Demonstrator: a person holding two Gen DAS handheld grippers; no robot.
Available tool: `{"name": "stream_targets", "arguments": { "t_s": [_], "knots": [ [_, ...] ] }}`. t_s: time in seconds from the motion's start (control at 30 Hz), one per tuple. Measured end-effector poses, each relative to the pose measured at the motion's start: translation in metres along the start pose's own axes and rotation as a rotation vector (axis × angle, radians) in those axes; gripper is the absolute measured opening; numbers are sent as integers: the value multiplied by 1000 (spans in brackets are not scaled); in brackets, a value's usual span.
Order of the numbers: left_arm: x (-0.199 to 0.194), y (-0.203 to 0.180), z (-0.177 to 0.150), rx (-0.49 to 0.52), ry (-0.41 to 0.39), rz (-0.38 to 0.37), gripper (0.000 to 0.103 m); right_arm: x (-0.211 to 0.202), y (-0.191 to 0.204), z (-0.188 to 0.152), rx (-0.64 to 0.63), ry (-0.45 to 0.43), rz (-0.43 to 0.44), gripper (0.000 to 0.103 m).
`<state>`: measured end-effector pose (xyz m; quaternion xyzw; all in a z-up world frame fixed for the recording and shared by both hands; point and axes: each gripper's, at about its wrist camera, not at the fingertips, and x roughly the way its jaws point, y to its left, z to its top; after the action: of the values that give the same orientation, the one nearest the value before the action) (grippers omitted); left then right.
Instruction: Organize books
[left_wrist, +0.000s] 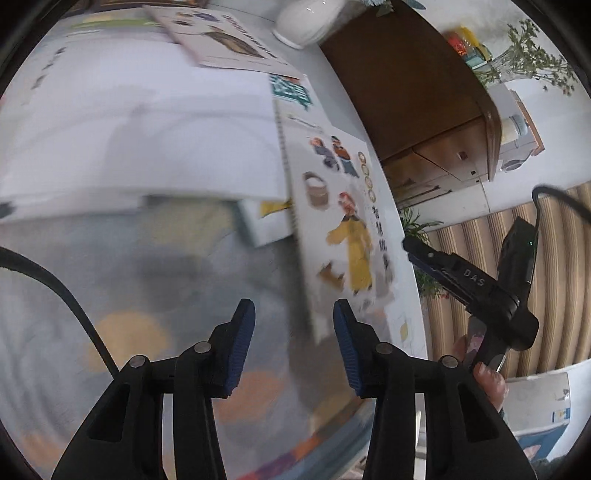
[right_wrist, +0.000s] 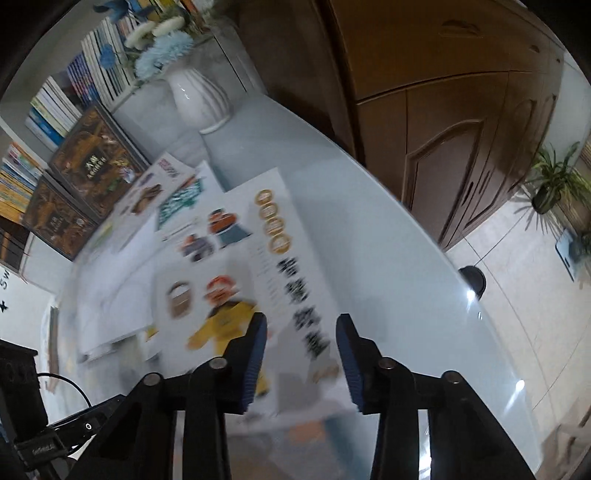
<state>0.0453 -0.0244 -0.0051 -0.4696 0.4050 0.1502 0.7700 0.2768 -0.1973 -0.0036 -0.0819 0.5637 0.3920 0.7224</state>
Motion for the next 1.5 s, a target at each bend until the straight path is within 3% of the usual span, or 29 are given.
{"name": "stream_targets", "arguments": {
  "t_s": [0.23,0.4,0.57,0.67,0.83,1.0,1.1,1.27,1.37,1.5],
  "knots": [
    [28,-12,11,-52,-19,24,40,34,3,28,-92,37,12,36],
    [39,-9,5,-91,-14,25,40,50,2,26,-111,97,32,37],
    [39,-14,-3,-83,9,-14,40,38,1,18,-149,118,83,37],
    [31,-23,-16,-25,5,-7,40,24,4,8,-179,123,94,37],
    [6,-23,-49,-14,29,-32,40,4,12,-21,-212,184,134,37],
    [-26,5,-105,-91,60,-41,40,-5,34,-75,-291,302,164,38],
    [-44,29,-130,-164,51,-15,40,0,59,-101,-326,378,226,38],
    [-82,77,-165,-346,-49,18,40,23,137,-128,-480,438,322,38],
    [-100,100,-165,-400,-146,54,40,32,195,-133,-581,372,397,38],
    [-119,132,-161,-517,-302,88,40,44,231,-129,-600,322,420,38]
  ]
}}
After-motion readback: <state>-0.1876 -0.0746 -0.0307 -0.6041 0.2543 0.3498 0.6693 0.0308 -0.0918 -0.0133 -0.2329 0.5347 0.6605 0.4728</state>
